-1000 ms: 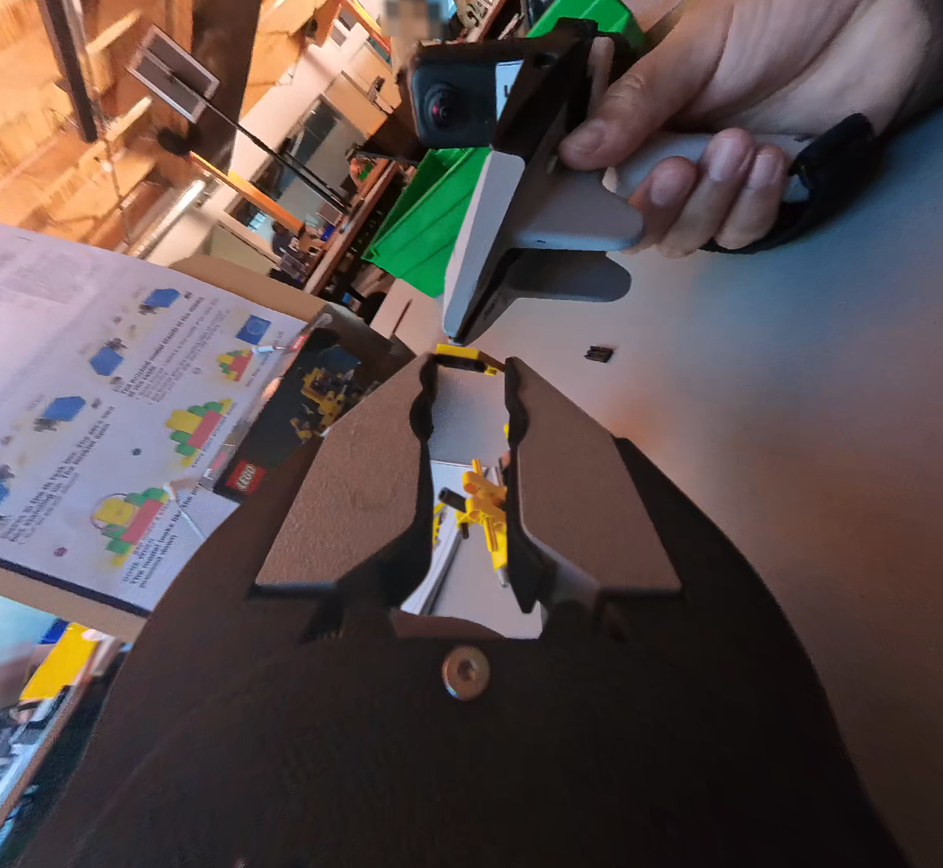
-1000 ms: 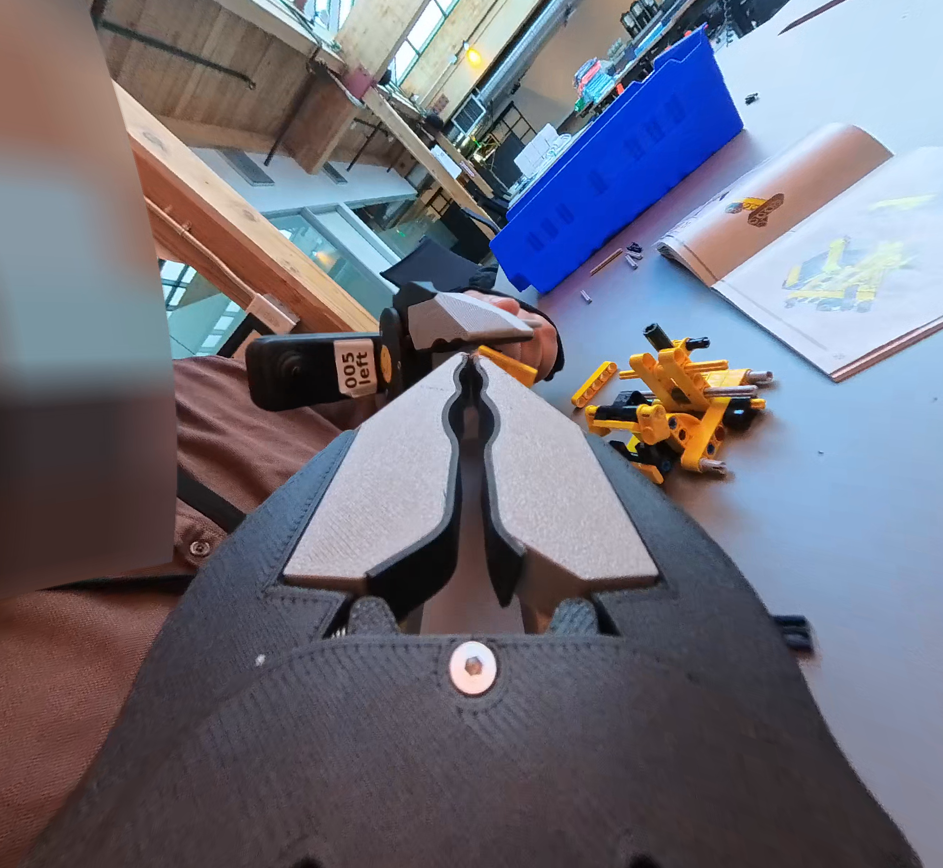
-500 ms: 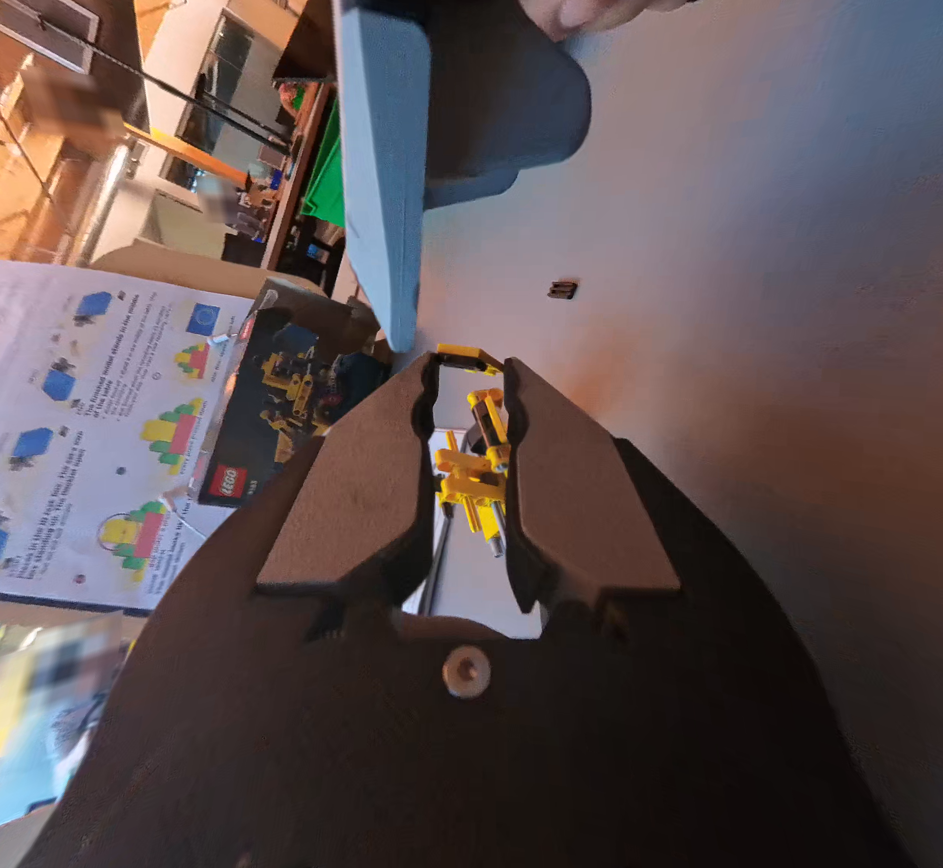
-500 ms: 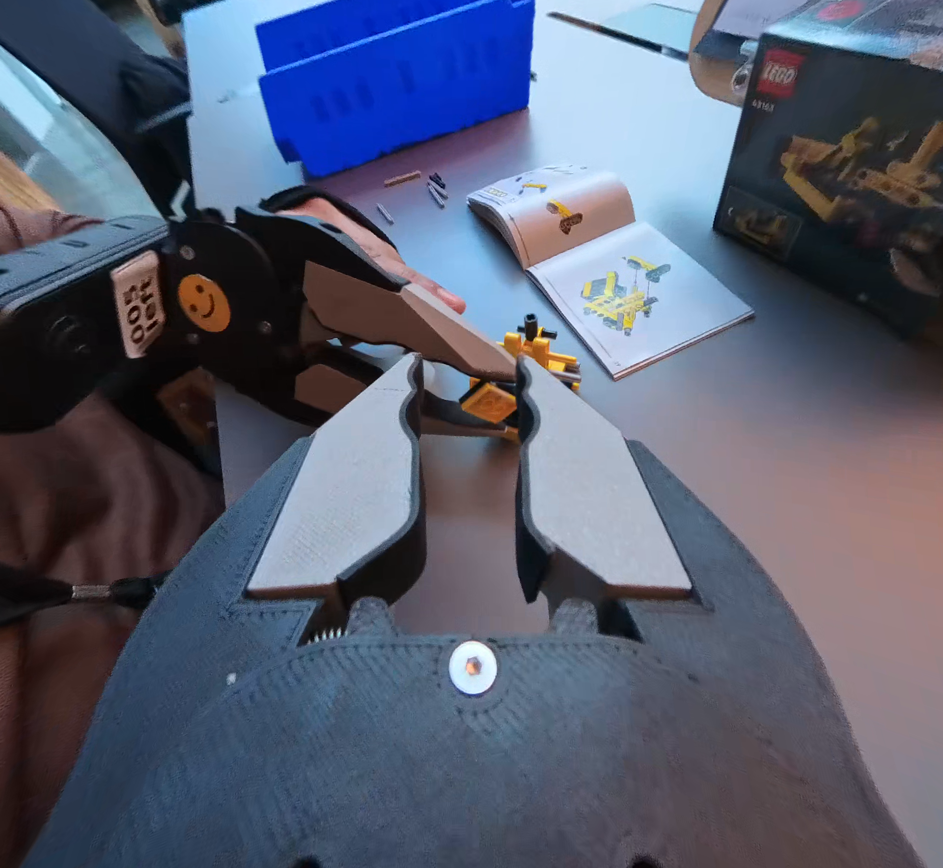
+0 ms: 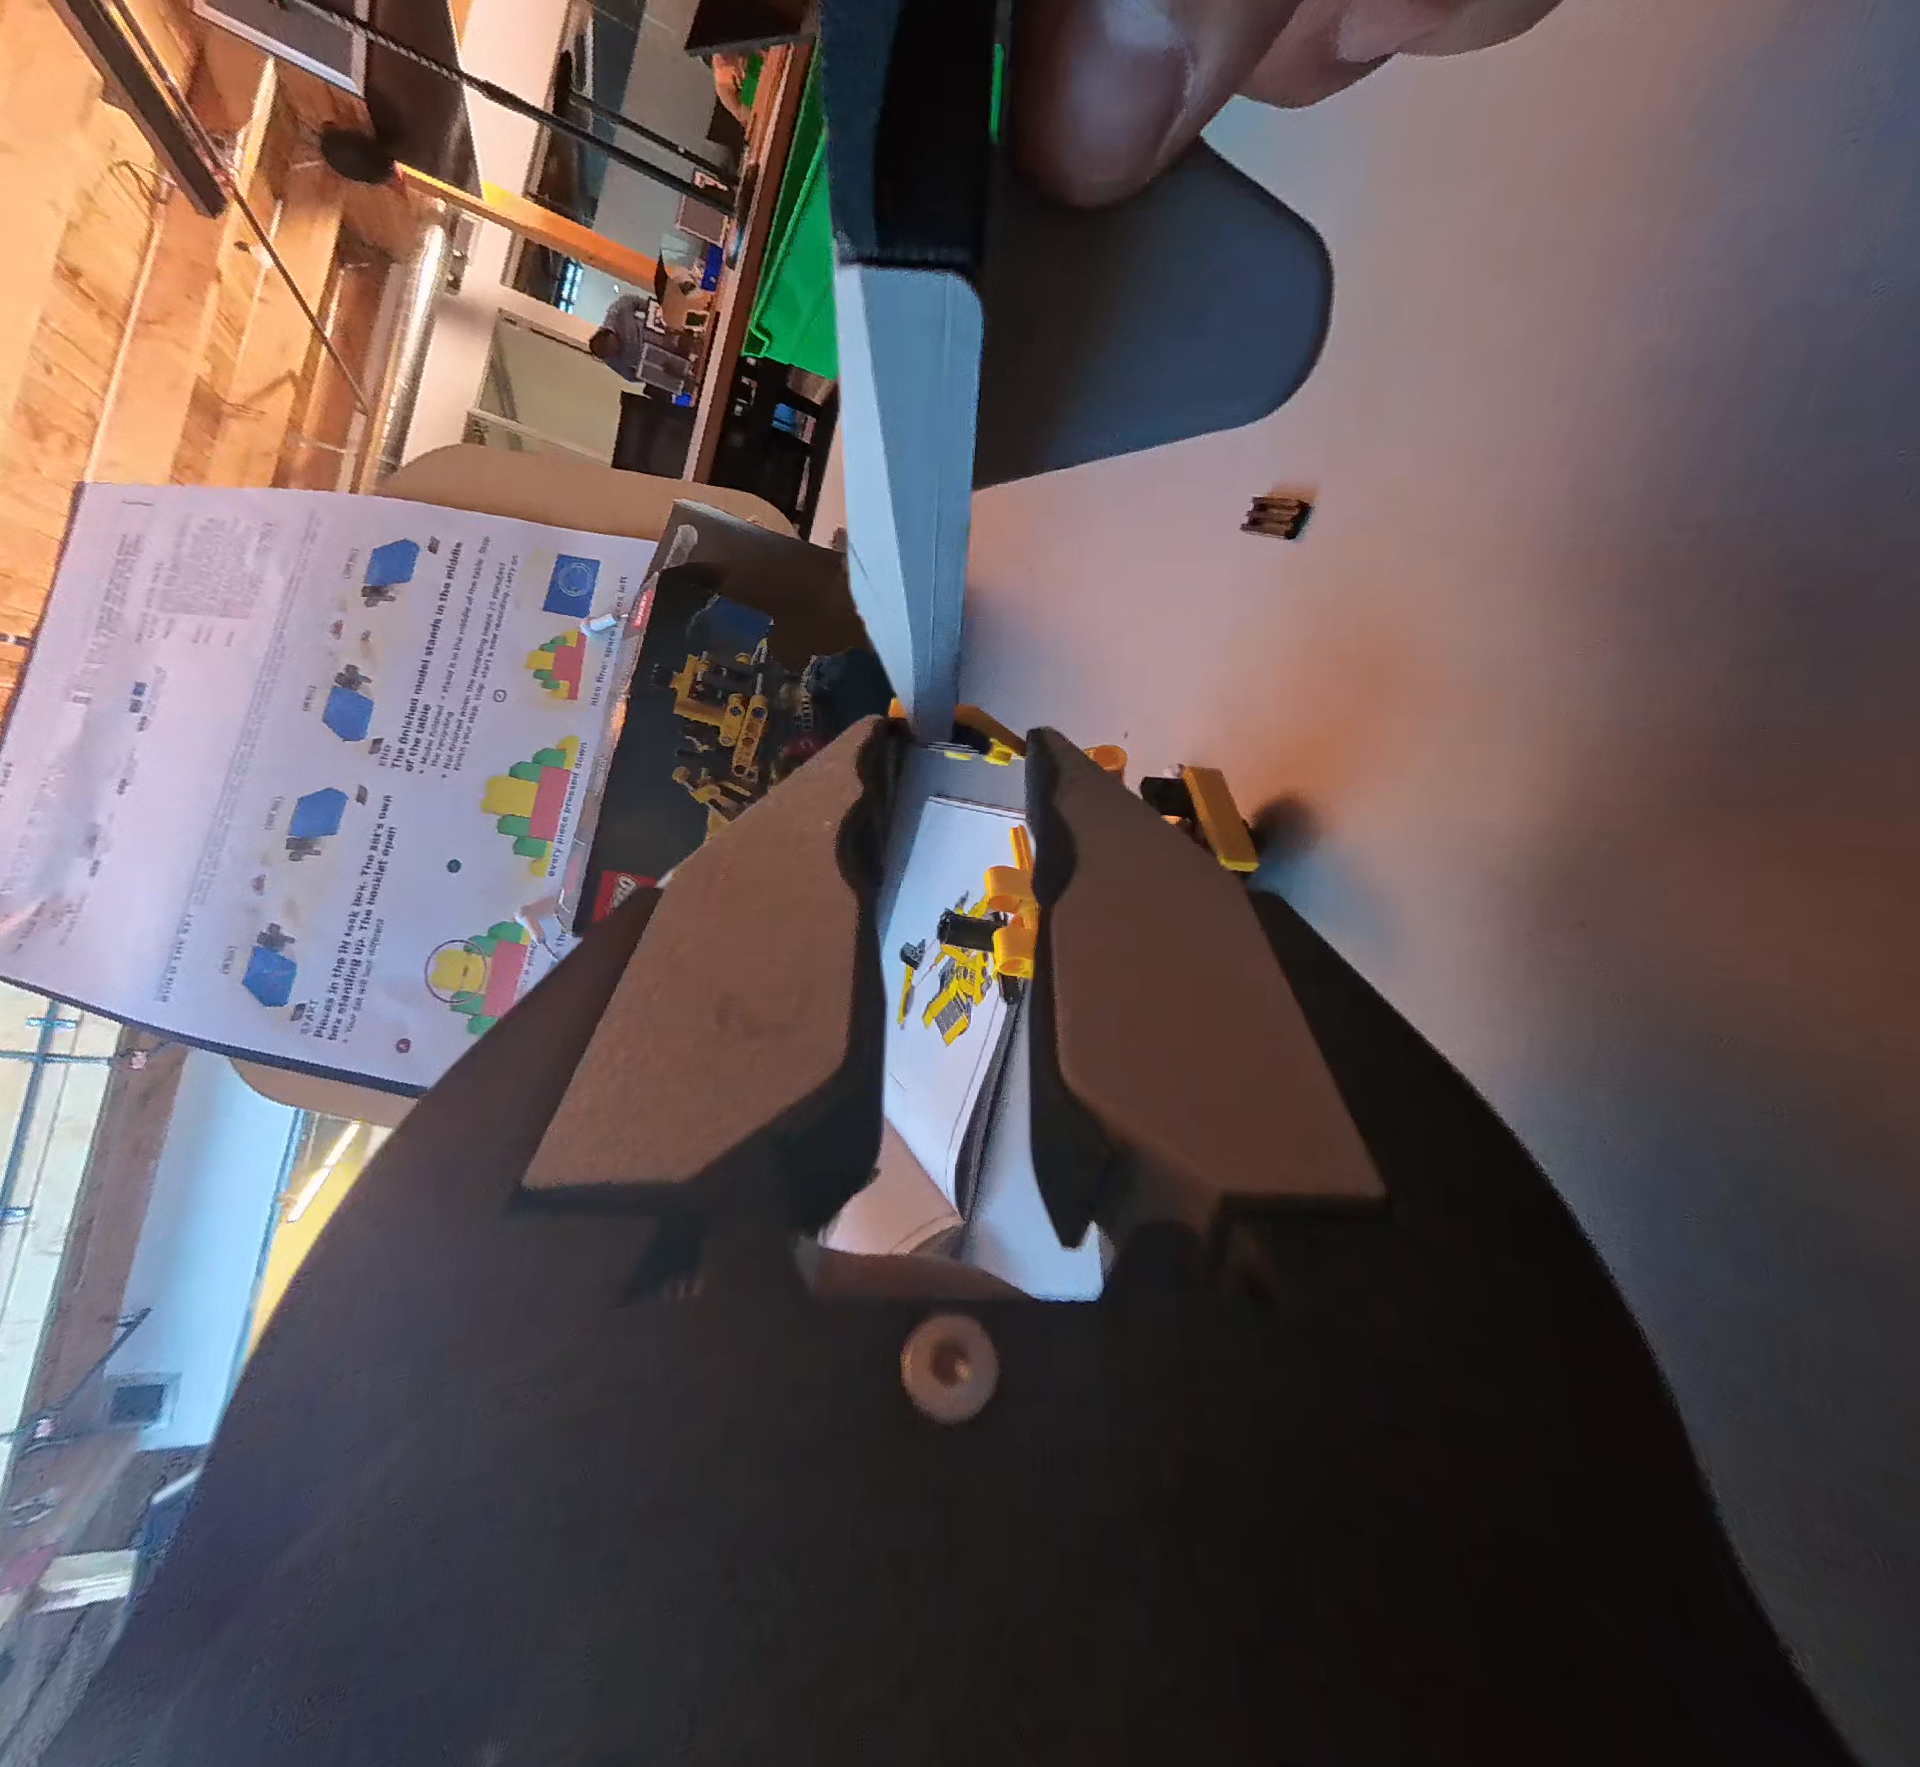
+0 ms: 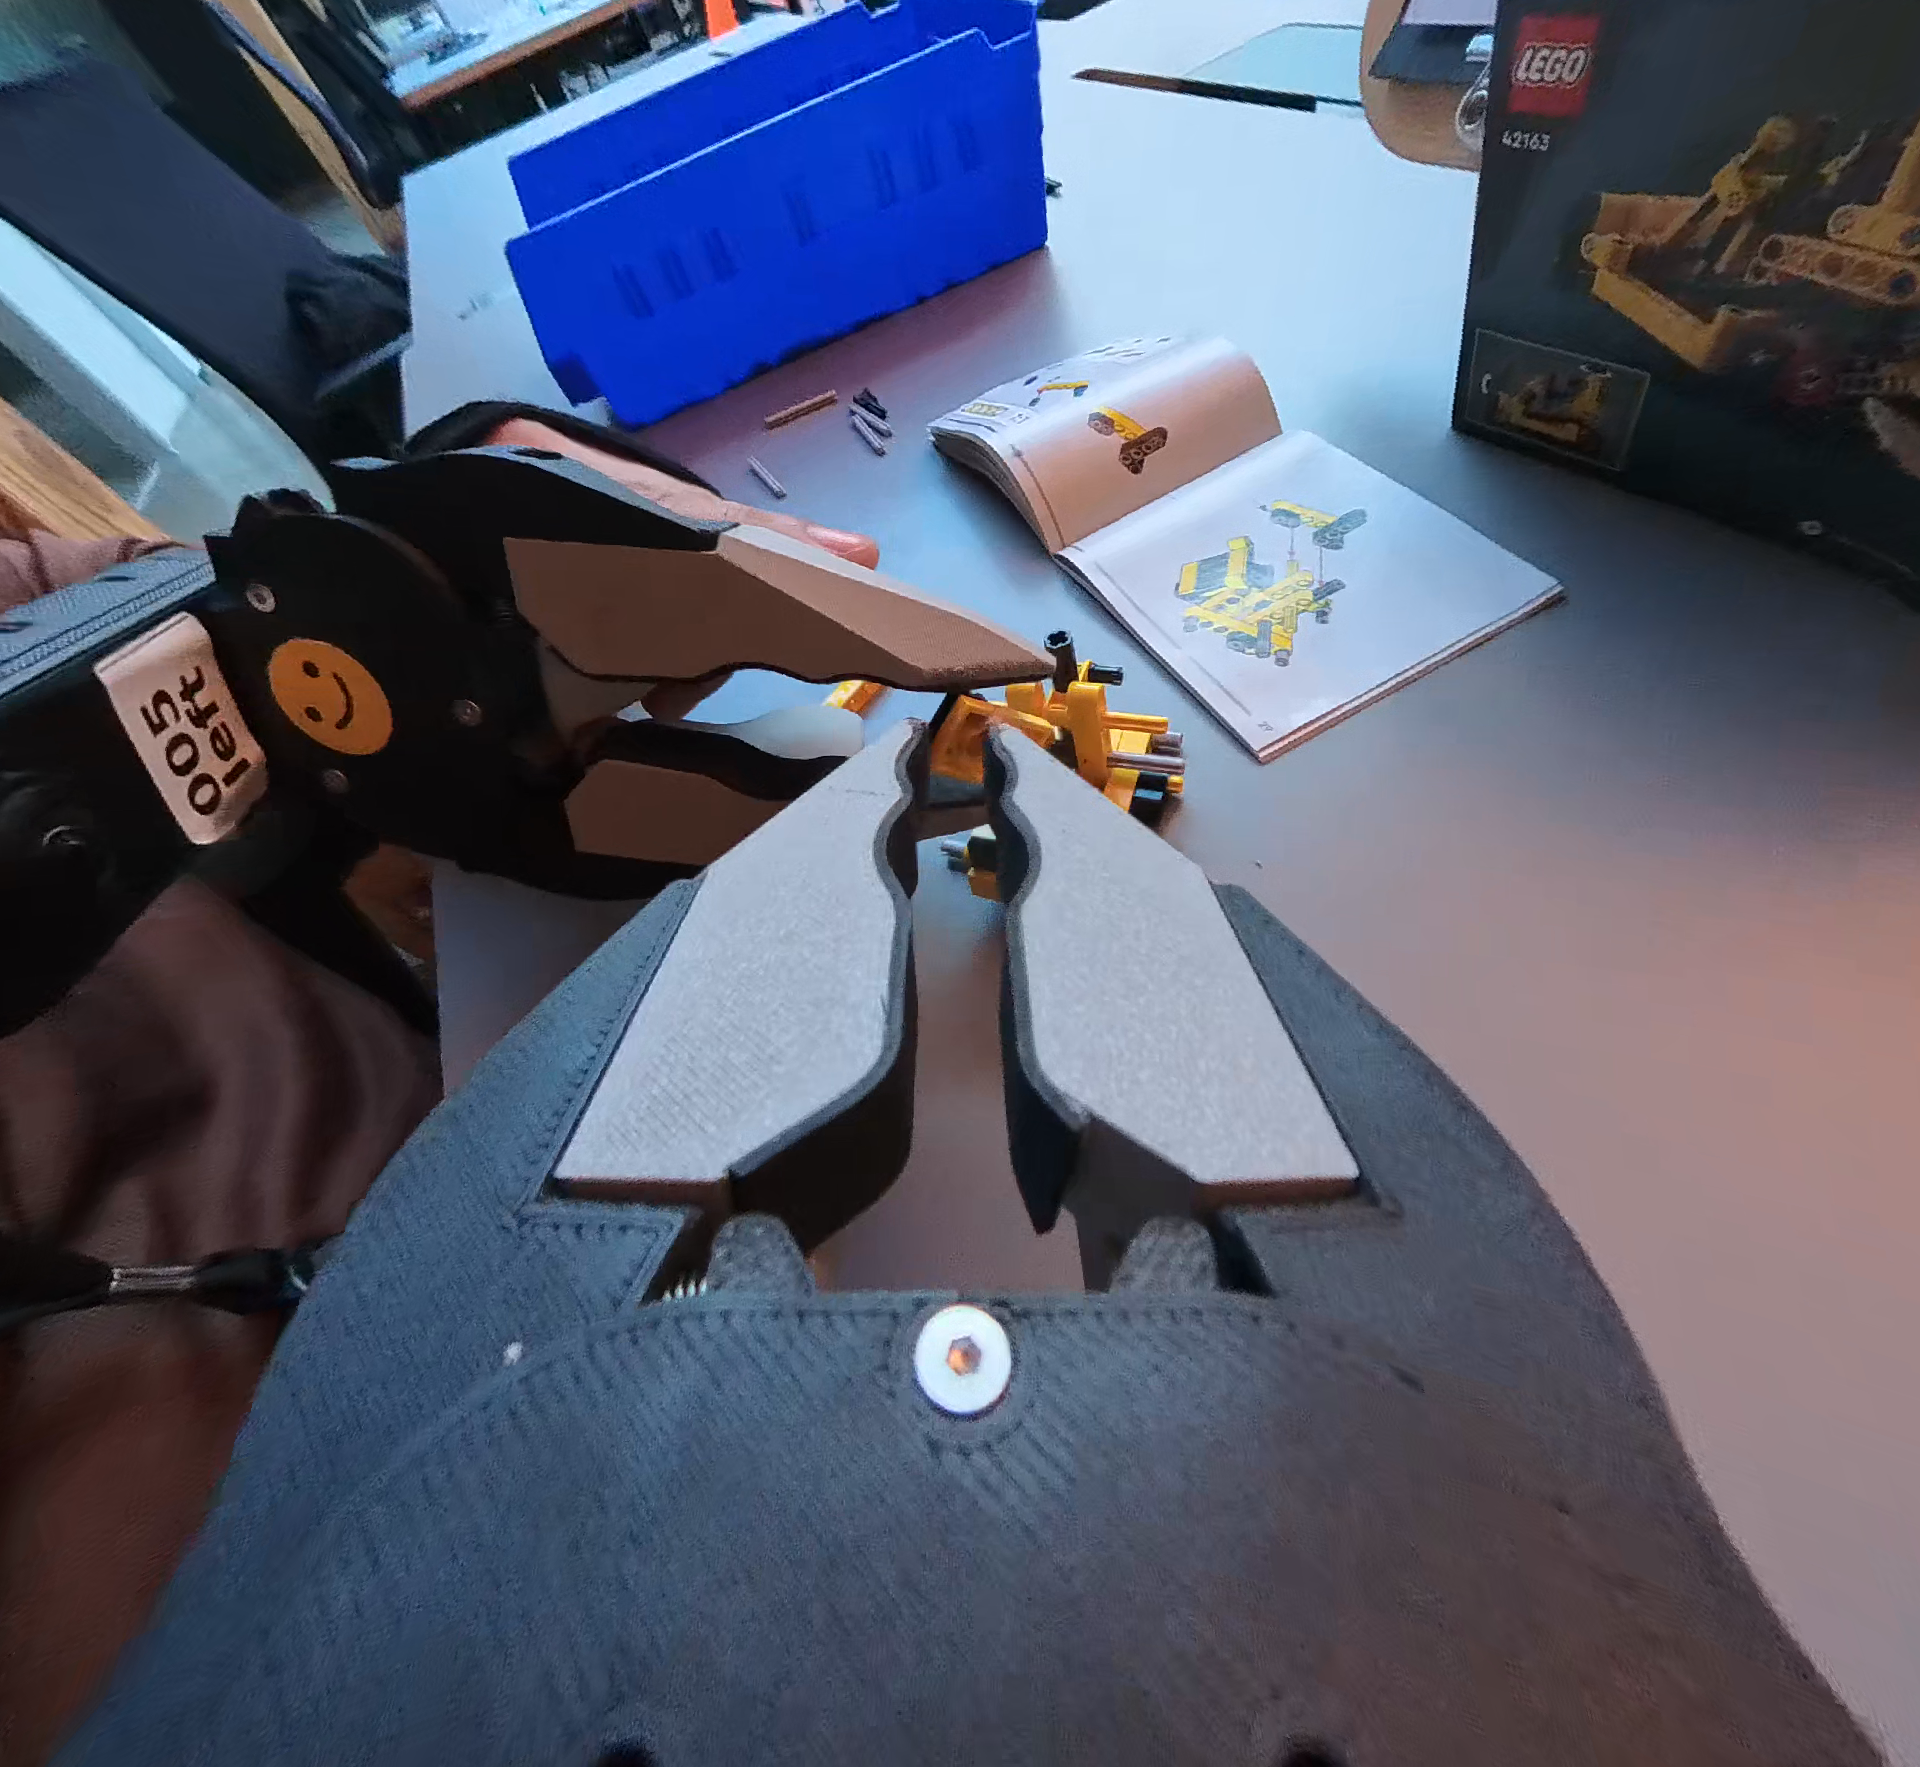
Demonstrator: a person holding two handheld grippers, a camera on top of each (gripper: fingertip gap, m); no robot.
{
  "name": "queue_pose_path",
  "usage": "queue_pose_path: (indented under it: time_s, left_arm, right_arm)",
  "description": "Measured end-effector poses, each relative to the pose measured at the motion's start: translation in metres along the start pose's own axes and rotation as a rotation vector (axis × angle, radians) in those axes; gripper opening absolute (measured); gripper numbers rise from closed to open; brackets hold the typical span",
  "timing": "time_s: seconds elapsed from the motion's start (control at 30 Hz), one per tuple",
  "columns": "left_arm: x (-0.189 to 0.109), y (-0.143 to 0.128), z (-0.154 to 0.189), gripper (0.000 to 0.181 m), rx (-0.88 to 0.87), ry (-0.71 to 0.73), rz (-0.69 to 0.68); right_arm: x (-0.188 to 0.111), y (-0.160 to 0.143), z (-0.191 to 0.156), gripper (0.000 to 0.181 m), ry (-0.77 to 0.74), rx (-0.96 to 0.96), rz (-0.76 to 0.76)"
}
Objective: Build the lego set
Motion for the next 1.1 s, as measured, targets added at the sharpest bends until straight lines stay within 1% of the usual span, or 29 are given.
queue_pose_path:
  time_s: [0.03,0.07,0.1,0.17,0.2,0.3,0.37,0.6,0.77,0.83,0.9,0.93,0.97,1.0,1.1]
  left_arm:
    - [0.0,0.0,0.0,0.021,-0.011,-0.005,0.0]
    - [0.0,0.0,-0.001,0.021,-0.015,-0.004,0.001]
    - [0.0,0.0,-0.002,0.022,-0.014,0.001,0.001]
    - [0.0,0.001,-0.002,0.021,-0.011,0.004,-0.001]
    - [0.0,0.002,-0.002,0.021,-0.007,0.004,0.0]
    - [0.0,0.002,-0.003,0.021,0.014,0.024,-0.002]
    - [-0.002,0.002,-0.004,0.021,-0.021,0.019,0.012]
    - [-0.008,0.004,-0.01,0.022,-0.15,-0.03,0.096]
    - [-0.011,0.006,-0.013,0.022,-0.27,-0.075,0.156]
    - [-0.012,0.007,-0.015,0.026,-0.313,-0.091,0.179]
    - [-0.012,0.006,-0.015,0.031,-0.343,-0.107,0.175]
    - [-0.012,0.005,-0.016,0.029,-0.351,-0.106,0.172]
    - [-0.013,0.005,-0.018,0.021,-0.36,-0.1,0.178]
    - [-0.013,0.004,-0.019,0.019,-0.372,-0.111,0.184]
    - [-0.012,0.003,-0.02,0.017,-0.454,-0.166,0.189]
  right_arm:
    - [0.0,-0.001,0.001,0.014,-0.007,0.008,-0.006]
    - [0.002,-0.001,0.003,0.027,-0.022,0.013,-0.017]
    - [0.003,-0.002,0.003,0.031,-0.027,0.012,-0.029]
    - [0.008,-0.005,0.002,0.027,-0.031,-0.005,-0.051]
    - [0.01,-0.005,0.002,0.022,-0.041,-0.022,-0.057]
    - [0.011,-0.004,0.0,0.02,-0.057,-0.064,-0.053]
    - [0.01,-0.002,-0.001,0.02,-0.04,-0.06,-0.037]
    - [0.006,-0.004,0.005,0.019,0.247,0.217,0.072]
    - [0.006,-0.005,0.004,0.019,0.403,0.358,0.132]
    - [0.006,-0.003,0.002,0.019,0.469,0.42,0.167]
    - [0.004,0.0,0.002,0.019,0.534,0.487,0.212]
    - [0.004,0.001,0.002,0.019,0.559,0.513,0.22]
    - [0.004,0.0,0.002,0.019,0.578,0.529,0.22]
    - [0.004,-0.001,0.002,0.019,0.586,0.539,0.223]
    - [0.005,-0.002,0.003,0.019,0.586,0.57,0.232]
Point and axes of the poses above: each gripper's, where its closed fingertips meet, x out along the fingers, y out of its top, z = x × y across the jaws, the point moved 6 cm from there along -x, back along the fingers, and after that the axes turned 3 degrees about y, right-handed, at the moved point
